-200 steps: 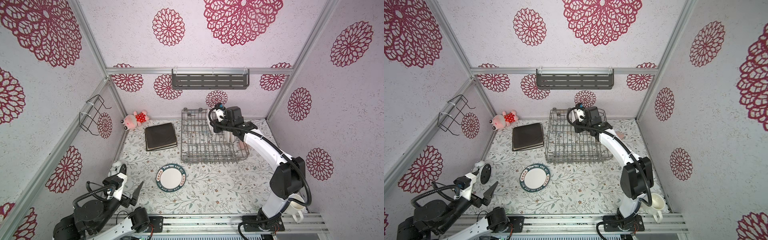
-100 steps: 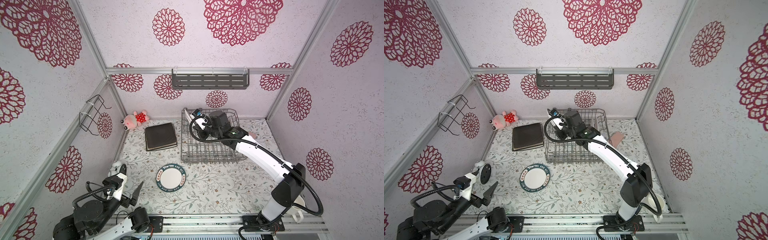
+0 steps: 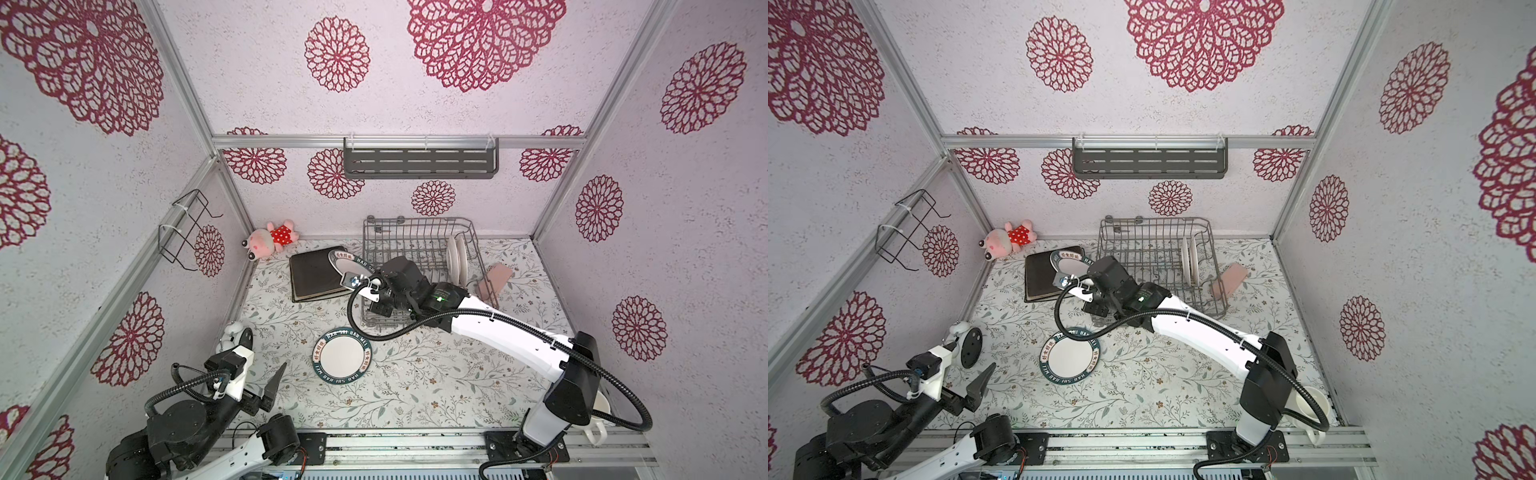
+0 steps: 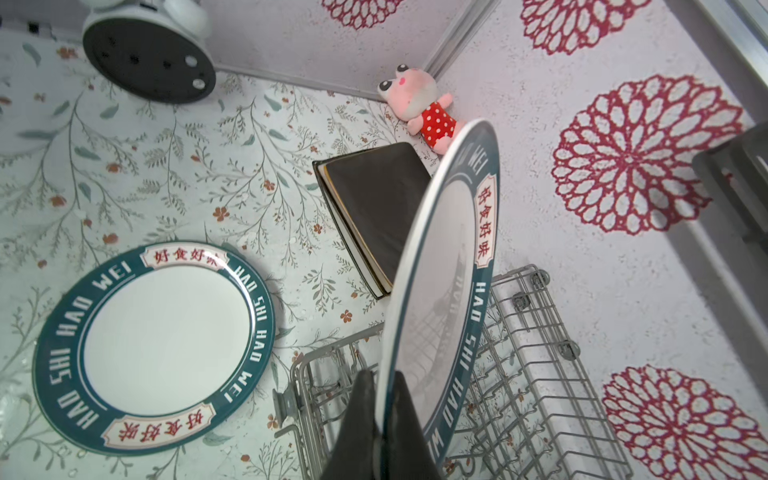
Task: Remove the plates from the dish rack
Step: 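Carry the plate toward the robot and lower it over the plate stack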
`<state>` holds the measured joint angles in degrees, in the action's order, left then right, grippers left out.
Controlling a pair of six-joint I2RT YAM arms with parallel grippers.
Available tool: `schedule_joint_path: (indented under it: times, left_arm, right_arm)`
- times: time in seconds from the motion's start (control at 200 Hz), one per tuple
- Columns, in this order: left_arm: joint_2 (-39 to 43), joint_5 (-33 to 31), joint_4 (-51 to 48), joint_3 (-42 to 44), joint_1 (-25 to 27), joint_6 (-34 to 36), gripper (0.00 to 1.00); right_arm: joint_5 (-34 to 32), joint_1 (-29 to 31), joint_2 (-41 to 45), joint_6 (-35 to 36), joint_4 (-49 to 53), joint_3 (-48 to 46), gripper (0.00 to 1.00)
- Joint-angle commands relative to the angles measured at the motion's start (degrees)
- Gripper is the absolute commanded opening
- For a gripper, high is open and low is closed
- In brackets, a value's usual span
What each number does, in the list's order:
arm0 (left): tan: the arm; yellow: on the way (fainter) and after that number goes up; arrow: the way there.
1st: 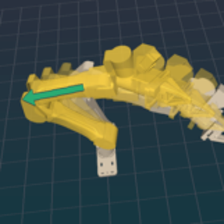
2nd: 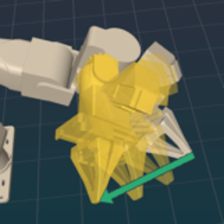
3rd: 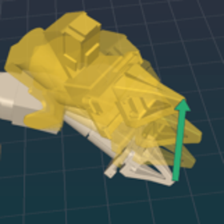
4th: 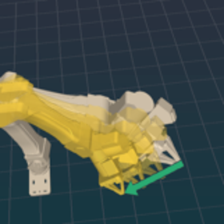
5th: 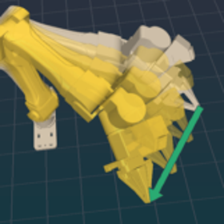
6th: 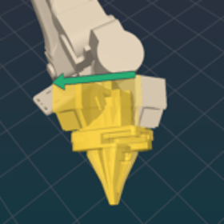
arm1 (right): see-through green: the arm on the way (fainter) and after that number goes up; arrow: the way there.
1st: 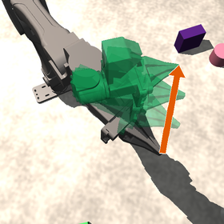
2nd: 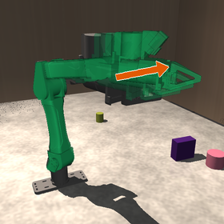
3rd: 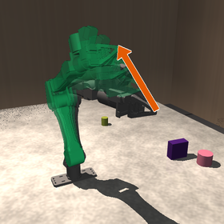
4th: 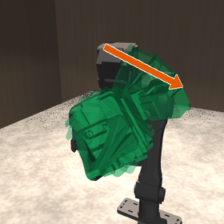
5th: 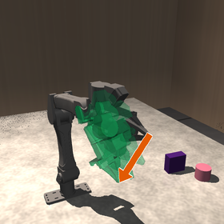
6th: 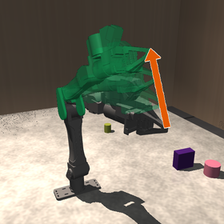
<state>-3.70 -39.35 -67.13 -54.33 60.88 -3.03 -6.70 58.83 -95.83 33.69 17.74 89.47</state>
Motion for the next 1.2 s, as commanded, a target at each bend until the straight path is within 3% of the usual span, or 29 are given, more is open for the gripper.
schedule_joint_path:
  times: [0.0, 0.57, 1.196]
  left_arm:
    - [-0.03, -0.49, 1.39, 0.21, 0.73, 0.01, 0.97]
    - [1.50, -0.93, 1.57, 0.10, 0.73, 0.11, 0.97]
    - [2.30, -1.10, 1.56, -0.07, 1.25, 0.13, 0.97]
  right_arm:
    - [-5.67, 3.16, 3.73, 7.58, -5.98, -0.83, 0.00]
    - [-18.94, 16.25, 1.69, 23.94, -21.30, -16.54, 0.00]
    - [-21.78, 20.67, -2.55, 24.36, -32.13, -24.78, 0.00]
